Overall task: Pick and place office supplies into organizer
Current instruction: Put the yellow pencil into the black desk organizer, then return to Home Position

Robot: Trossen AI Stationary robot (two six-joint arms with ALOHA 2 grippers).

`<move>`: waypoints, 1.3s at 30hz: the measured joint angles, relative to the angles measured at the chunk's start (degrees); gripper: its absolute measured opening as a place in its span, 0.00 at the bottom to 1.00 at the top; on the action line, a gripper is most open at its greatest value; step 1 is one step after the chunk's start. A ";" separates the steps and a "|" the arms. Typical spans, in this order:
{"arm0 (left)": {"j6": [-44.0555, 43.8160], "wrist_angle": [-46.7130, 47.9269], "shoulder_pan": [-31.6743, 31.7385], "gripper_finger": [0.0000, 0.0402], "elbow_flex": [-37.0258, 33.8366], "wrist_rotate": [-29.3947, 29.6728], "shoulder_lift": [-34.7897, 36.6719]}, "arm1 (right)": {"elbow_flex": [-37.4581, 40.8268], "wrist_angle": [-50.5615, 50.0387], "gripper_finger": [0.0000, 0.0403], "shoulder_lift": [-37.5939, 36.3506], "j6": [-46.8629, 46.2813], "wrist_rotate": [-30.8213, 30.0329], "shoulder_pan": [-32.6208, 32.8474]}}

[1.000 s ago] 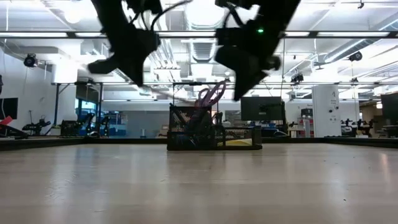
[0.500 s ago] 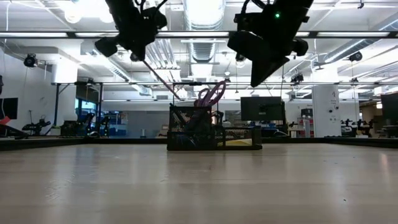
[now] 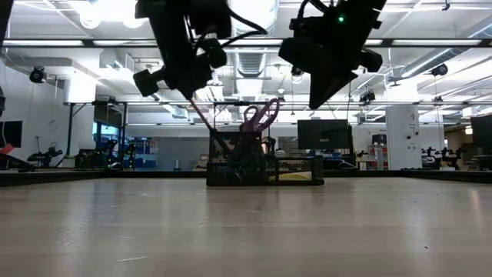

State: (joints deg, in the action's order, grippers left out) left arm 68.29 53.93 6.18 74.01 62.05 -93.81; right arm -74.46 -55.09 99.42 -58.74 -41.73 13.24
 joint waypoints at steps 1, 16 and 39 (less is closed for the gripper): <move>-0.01 0.01 -0.46 0.02 0.22 0.02 -0.75 | 0.00 -0.02 0.03 0.00 -0.66 0.04 0.04; -0.35 -7.53 -4.31 0.04 2.33 -3.78 -2.53 | 0.00 0.04 0.03 0.00 -3.21 0.19 0.27; -44.40 1.22 -8.60 0.30 2.44 -20.61 9.49 | 0.00 3.77 0.03 0.00 0.00 1.22 0.26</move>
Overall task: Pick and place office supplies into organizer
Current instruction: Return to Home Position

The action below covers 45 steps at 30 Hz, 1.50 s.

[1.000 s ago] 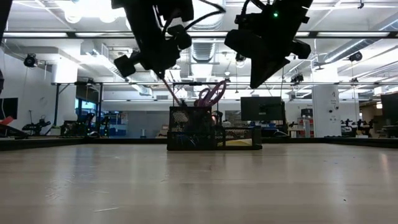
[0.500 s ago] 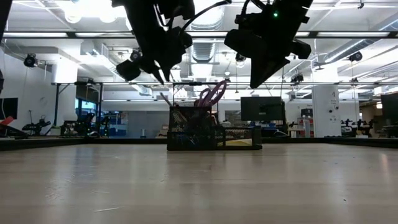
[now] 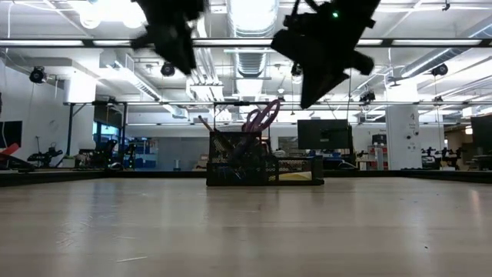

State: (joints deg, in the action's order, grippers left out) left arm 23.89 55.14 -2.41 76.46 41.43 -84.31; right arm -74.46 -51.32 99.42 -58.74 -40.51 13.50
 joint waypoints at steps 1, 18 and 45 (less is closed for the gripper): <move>-3.48 -0.04 -0.37 0.31 -0.04 -2.99 2.04 | 0.00 2.17 0.03 -0.08 2.95 2.38 -0.15; -31.25 -17.14 -0.68 0.31 -19.07 -34.52 37.48 | 9.57 12.41 0.03 -22.46 28.94 25.64 -15.71; -43.11 -52.74 -0.20 0.31 -50.81 -52.94 58.15 | 28.23 32.23 0.03 -58.40 31.91 37.35 -21.13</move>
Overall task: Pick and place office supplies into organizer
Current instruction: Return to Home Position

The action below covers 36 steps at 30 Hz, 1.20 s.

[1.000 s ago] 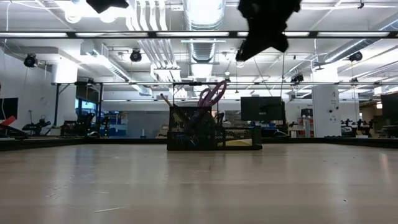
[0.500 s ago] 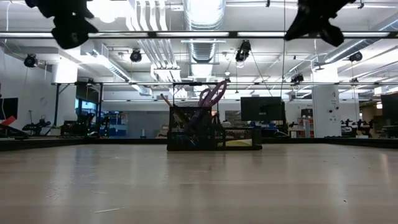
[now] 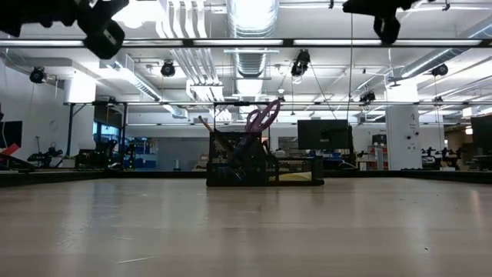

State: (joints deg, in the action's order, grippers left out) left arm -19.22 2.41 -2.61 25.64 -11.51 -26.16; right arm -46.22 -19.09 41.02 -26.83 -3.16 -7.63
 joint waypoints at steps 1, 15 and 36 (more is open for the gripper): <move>-0.02 -2.38 0.02 0.31 -1.87 0.01 1.57 | 2.34 3.41 0.03 -0.84 0.27 1.79 -0.84; 0.56 -6.72 0.02 0.31 -13.46 1.98 24.97 | 29.57 31.80 0.03 -17.60 -0.41 12.23 -7.65; 0.88 -9.08 0.02 0.31 -23.17 1.75 24.60 | 41.16 34.56 0.03 -22.25 -8.27 10.73 -7.79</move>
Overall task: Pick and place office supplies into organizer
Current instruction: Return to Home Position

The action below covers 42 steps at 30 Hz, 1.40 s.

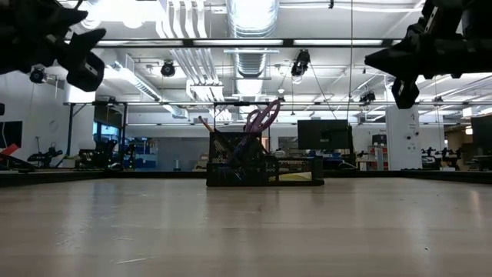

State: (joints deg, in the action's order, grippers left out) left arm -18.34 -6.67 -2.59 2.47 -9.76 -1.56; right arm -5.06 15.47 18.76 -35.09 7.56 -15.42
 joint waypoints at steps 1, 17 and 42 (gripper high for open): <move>-0.75 -0.31 0.00 0.31 -0.03 0.04 0.00 | -0.15 0.08 0.03 0.11 -0.98 -0.06 -0.02; 4.32 -3.45 0.00 0.31 -0.18 -0.04 -0.30 | -0.07 -0.11 0.03 0.88 3.75 0.08 0.23; 9.83 3.84 0.00 0.31 -2.05 -1.79 -0.09 | 4.55 3.32 0.03 0.48 29.09 6.39 0.41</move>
State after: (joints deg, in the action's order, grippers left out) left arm -8.51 -2.83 -2.59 0.43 -11.55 -1.66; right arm -0.51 18.79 19.25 -6.00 13.96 -15.02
